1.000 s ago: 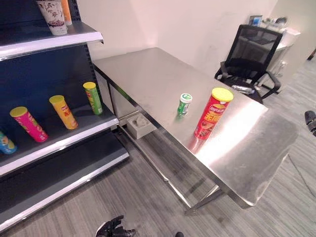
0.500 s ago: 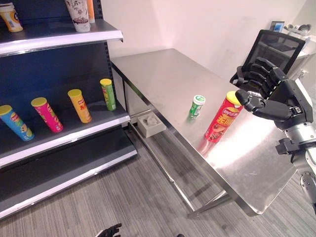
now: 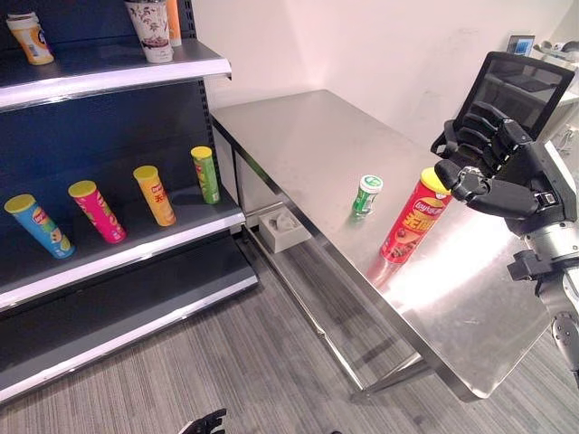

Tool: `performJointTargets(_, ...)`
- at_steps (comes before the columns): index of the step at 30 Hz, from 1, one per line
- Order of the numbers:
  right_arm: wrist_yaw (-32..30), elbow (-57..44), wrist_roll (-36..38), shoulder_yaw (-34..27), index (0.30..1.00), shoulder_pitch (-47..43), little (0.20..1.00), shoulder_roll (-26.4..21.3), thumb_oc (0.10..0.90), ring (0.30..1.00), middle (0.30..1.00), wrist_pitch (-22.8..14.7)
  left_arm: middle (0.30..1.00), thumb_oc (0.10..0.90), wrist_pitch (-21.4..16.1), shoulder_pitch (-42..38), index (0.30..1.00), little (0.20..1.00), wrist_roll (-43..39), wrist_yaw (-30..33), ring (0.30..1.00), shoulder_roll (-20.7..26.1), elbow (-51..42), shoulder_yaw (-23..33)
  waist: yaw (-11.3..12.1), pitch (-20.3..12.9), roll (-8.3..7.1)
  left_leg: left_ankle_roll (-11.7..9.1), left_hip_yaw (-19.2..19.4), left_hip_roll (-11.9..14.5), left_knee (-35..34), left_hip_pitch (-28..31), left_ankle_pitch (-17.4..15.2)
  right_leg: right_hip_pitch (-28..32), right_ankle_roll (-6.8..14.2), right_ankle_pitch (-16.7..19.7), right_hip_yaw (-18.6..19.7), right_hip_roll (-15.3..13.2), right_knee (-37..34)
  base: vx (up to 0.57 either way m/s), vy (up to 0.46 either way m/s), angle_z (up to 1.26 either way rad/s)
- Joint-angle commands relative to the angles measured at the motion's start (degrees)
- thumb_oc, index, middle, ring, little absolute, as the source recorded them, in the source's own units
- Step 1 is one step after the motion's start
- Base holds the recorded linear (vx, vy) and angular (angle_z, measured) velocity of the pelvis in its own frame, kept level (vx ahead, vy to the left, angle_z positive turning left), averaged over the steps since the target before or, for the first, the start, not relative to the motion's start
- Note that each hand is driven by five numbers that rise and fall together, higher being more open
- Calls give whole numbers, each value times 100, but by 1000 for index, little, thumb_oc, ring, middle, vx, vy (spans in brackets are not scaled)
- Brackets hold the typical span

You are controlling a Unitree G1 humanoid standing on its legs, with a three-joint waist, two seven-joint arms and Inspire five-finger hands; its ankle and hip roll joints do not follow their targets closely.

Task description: Put the goods on the table back onto the shelves and tidy them up.

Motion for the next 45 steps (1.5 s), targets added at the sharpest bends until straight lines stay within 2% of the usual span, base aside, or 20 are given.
performJointTargets(1,-218,88,-270,-304,900,-1047,900,-434,800,900,900,-367,900,800,-232,-401,900,900,-28,-15,900,82,164,-175,200,-177,-167,3,-98,14,19,-131,-88,342,449,-98,-154,-345,35,9,-3,6)
performJointTargets(5,-268,418,-832,-1,900,-1197,900,-677,800,900,900,-222,900,800,-237,-406,900,900,32,-6,900,79,167,-139,203,-138,-181,-11,-109,30,19,-150,-66,347,432,-120,-172,-330,35,7,-7,5)
performJointTargets(8,-300,516,-925,113,900,-1267,900,-725,800,900,900,-195,900,800,-238,-405,900,900,41,-8,900,68,189,-138,211,-134,-185,-14,-102,34,19,-146,-66,346,429,-122,-164,-322,35,3,-3,4)
performJointTargets(14,-342,586,-930,73,900,-1233,900,-702,800,900,900,-185,900,800,-238,-396,900,900,44,10,900,74,182,-129,207,-121,-187,-20,-111,51,19,-149,-54,343,414,-139,-173,-305,35,0,0,0)
performJointTargets(21,-123,609,-836,204,900,-1138,900,-699,800,900,900,-62,900,800,-220,-344,900,900,47,-16,900,74,162,-133,208,-106,-187,-23,-110,57,19,-141,-50,348,403,-159,-164,-292,35,0,0,0)
performJointTargets(30,-4,829,-1032,640,900,-1262,900,-693,800,900,900,118,900,800,-217,-321,900,900,52,7,900,74,181,-134,229,-67,-197,-28,-109,50,19,-164,-30,343,401,-150,-194,-292,35,0,0,0)
performJointTargets(41,-110,942,-1144,750,900,-1426,900,-630,800,900,900,142,900,800,-215,-348,900,900,45,44,900,85,196,-138,258,-61,-218,-25,-148,56,19,-172,-27,364,388,-167,-219,-281,35,0,0,0)
performJointTargets(45,-373,1083,-1364,702,900,-1601,900,-612,800,900,900,108,900,800,-209,-356,900,900,42,73,900,88,171,-127,291,-57,-226,-23,-167,55,19,-162,-35,385,380,-183,-233,-270,35,0,0,0)
